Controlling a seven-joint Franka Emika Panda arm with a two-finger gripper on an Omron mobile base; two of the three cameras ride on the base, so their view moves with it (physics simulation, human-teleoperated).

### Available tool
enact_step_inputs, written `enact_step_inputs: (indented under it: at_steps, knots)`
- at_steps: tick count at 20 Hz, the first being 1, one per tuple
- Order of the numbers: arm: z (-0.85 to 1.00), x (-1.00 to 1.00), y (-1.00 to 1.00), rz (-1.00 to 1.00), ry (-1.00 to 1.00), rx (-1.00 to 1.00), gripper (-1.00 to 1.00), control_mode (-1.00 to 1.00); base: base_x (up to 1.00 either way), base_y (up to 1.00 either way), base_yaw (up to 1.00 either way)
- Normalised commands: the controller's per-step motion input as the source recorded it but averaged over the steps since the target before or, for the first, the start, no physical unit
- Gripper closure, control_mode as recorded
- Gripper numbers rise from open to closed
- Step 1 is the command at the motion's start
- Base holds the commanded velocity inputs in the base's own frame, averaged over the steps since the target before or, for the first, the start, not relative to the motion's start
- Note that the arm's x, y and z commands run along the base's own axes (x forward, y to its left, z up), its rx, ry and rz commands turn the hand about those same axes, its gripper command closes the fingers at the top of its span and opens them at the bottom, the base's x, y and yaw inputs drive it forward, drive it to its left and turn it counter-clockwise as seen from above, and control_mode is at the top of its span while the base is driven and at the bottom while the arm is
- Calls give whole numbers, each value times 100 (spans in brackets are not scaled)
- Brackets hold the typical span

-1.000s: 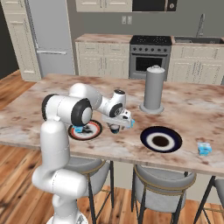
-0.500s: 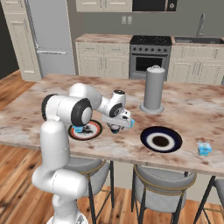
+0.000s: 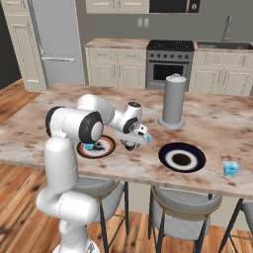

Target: Place two yogurt containers on each plate.

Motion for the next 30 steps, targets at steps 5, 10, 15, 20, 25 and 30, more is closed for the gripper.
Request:
enact_step_inputs:
  at_steps: [5, 10, 15, 20, 25, 30]
  knots:
    - [0, 0, 0, 0, 0, 0, -100, -100, 0, 0, 0]
    - [0, 0, 9, 0, 0, 0, -100, -100, 0, 0, 0]
    - [0, 0, 11, 0, 0, 0, -100, -100, 0, 0, 0]
    - [-10, 0, 1, 0, 0, 0, -100, -100, 0, 0, 0]
    - [-24, 0, 0, 0, 0, 0, -100, -100, 0, 0, 0]
    - [-8, 0, 0, 0, 0, 0, 100, -100, 0, 0, 0]
